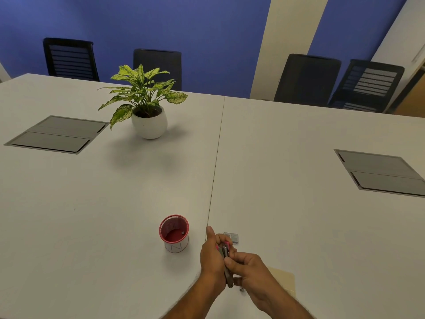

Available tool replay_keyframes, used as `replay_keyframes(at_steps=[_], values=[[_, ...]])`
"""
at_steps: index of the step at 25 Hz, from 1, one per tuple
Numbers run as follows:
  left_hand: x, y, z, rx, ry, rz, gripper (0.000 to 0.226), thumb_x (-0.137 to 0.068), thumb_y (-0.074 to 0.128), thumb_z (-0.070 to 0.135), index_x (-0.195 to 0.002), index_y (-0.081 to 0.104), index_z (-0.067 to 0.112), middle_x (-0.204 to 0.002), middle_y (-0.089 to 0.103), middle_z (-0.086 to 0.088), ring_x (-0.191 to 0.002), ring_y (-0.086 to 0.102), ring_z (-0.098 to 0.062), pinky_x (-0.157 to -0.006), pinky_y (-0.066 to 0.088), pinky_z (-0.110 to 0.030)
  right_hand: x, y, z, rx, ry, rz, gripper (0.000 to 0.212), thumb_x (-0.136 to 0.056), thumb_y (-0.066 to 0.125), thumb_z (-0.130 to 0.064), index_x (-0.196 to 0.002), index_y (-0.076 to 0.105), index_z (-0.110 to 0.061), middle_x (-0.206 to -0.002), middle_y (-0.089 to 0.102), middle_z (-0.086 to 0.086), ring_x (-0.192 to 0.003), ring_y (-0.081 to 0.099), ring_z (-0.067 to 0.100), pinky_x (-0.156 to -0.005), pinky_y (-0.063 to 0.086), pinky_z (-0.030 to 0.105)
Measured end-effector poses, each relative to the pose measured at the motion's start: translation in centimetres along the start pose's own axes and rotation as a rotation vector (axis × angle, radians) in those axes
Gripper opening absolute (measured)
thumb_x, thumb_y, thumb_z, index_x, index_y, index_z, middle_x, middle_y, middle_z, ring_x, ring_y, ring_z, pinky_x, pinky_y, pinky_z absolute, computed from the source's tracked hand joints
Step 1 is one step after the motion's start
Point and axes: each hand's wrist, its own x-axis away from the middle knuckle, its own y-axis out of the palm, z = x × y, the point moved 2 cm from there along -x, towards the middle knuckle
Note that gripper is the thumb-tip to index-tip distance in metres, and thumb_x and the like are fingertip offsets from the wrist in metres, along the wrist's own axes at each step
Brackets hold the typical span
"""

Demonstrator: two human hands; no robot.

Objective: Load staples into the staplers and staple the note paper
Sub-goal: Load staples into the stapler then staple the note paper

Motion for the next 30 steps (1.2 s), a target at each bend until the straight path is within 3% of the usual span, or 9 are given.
replay_keyframes(at_steps=[11, 16, 20, 24, 26, 28, 30], values=[[0.2, -0.1, 0.4, -0.079, 0.013, 0.011, 0.071, -0.098, 0.03, 0.06, -0.063, 0.061, 0.006, -0.055, 0.057, -0.012, -0.049, 0.052, -0.02, -0.055, 0.047, -0.03, 0.1, 0.3, -0.3, 0.023, 0.005, 0.024, 0.018, -0.094, 0.064, -0.01, -0.089, 0.081, -0.011, -0.089, 0.078, 0.014, -0.078, 0.075, 0.028, -0.068, 0.059, 0.034], [0.3, 0.0, 0.6, -0.153, 0.038, 0.043, 0.071, -0.099, 0.029, 0.059, -0.063, 0.06, 0.007, -0.055, 0.059, -0.011, -0.055, 0.056, -0.021, -0.066, 0.052, -0.035, 0.3, 0.5, -0.4, 0.047, -0.005, 0.014, 0.02, -0.094, 0.064, -0.01, -0.087, 0.082, -0.013, -0.089, 0.078, 0.013, -0.078, 0.075, 0.03, -0.068, 0.059, 0.035], [0.4, 0.1, 0.9, -0.082, 0.017, 0.008, 0.074, -0.086, 0.034, 0.07, -0.064, 0.065, 0.006, -0.06, 0.06, -0.014, -0.056, 0.057, -0.022, -0.065, 0.052, -0.034, 0.3, 0.4, -0.7, 0.013, -0.018, 0.005, 0.019, -0.095, 0.063, -0.01, -0.091, 0.081, -0.012, -0.092, 0.078, 0.015, -0.081, 0.075, 0.029, -0.07, 0.06, 0.037], [0.2, 0.0, 0.7, -0.032, -0.068, -0.085, 0.085, -0.085, 0.032, 0.076, -0.085, 0.075, 0.002, -0.085, 0.07, -0.023, -0.084, 0.067, -0.035, -0.092, 0.054, -0.054, 0.2, 0.1, -1.0, -0.007, -0.035, 0.024, 0.019, -0.096, 0.061, -0.014, -0.098, 0.081, -0.016, -0.093, 0.079, 0.011, -0.082, 0.073, 0.024, -0.071, 0.059, 0.036], [0.5, -0.1, 0.5, -0.055, -0.112, -0.157, 0.076, -0.087, 0.041, 0.07, -0.097, 0.073, 0.002, -0.092, 0.071, -0.018, -0.091, 0.068, -0.034, -0.098, 0.049, -0.056, 0.1, -0.2, -1.0, 0.009, -0.037, 0.059, 0.02, -0.097, 0.061, -0.017, -0.094, 0.081, -0.017, -0.089, 0.079, 0.007, -0.08, 0.073, 0.02, -0.069, 0.058, 0.031], [0.7, -0.2, 0.1, -0.158, -0.096, -0.217, 0.052, -0.093, 0.054, 0.05, -0.106, 0.07, 0.003, -0.1, 0.072, -0.012, -0.095, 0.068, -0.029, -0.098, 0.048, -0.058, 0.0, -0.5, -1.1, 0.014, -0.067, 0.082, 0.018, -0.095, 0.063, -0.02, -0.092, 0.081, -0.02, -0.086, 0.079, 0.007, -0.078, 0.074, 0.021, -0.069, 0.059, 0.031], [0.8, -0.2, -0.3, -0.21, -0.078, -0.214, 0.034, -0.094, 0.063, 0.032, -0.111, 0.069, 0.003, -0.104, 0.073, -0.014, -0.095, 0.071, -0.029, -0.076, 0.062, -0.046, -0.1, -0.8, -1.0, 0.03, -0.11, 0.123, 0.015, -0.092, 0.067, -0.02, -0.092, 0.081, -0.024, -0.084, 0.078, 0.007, -0.076, 0.075, 0.022, -0.068, 0.06, 0.031]])
